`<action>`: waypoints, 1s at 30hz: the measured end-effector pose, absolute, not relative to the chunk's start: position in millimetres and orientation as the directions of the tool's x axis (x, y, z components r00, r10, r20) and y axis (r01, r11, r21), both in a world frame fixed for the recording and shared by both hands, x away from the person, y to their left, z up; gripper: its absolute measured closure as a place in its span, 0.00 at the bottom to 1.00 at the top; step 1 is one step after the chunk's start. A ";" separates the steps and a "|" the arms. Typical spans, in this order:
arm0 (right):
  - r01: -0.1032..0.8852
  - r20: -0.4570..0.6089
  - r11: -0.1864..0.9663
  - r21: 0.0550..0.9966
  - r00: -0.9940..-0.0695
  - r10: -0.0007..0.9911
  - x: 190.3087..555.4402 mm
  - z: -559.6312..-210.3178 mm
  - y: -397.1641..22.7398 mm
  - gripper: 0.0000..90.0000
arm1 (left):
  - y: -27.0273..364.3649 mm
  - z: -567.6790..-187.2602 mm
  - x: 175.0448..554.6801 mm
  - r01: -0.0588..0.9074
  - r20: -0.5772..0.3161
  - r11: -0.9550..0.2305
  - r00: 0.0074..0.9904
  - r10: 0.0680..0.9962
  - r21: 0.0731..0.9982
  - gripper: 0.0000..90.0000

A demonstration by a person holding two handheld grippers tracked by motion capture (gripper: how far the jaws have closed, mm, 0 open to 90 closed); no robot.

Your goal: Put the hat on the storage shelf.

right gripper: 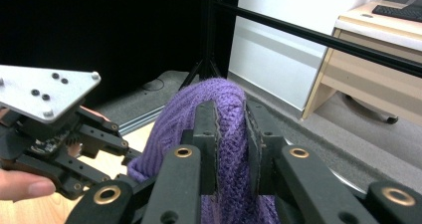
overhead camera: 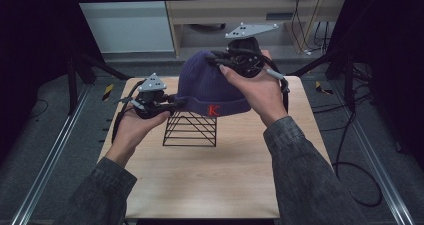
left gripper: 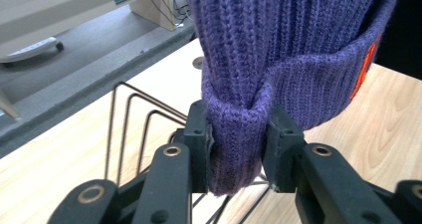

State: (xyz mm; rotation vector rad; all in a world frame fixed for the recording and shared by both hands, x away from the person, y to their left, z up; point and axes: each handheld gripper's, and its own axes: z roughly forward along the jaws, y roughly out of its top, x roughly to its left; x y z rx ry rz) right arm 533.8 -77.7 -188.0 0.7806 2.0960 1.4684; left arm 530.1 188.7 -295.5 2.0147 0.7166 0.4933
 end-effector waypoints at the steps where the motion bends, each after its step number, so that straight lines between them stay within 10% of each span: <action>1: 0.183 -0.048 0.266 0.946 -0.735 0.676 534.6 -188.5 -77.5 0.86 | 191.0 -294.9 529.2 0.296 0.060 -0.407 0.742 0.668 0.864 0.76; 30: 0.218 -0.031 0.256 0.942 -0.702 0.711 568.8 -199.7 -66.2 0.86 | 216.4 -283.5 535.3 0.312 0.037 -0.329 0.673 0.739 0.891 0.81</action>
